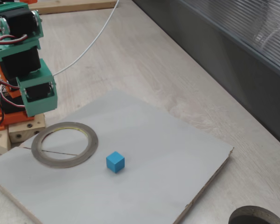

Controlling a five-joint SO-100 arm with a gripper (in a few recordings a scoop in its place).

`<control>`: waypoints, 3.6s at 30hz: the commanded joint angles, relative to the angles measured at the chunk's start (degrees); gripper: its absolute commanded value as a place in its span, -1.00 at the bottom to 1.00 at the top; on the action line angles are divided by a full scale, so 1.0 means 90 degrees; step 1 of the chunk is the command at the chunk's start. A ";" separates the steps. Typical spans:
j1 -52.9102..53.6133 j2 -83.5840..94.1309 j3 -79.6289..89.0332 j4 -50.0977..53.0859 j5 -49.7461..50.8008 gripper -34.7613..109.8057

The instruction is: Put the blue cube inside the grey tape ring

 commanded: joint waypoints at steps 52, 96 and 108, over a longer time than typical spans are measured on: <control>-0.1328 0.0107 -0.0010 0.0059 0.0176 -0.50; -0.1934 -0.5977 -0.6123 0.0068 0.0146 -0.49; -0.1934 -0.6016 -0.6123 0.0068 0.0166 -0.49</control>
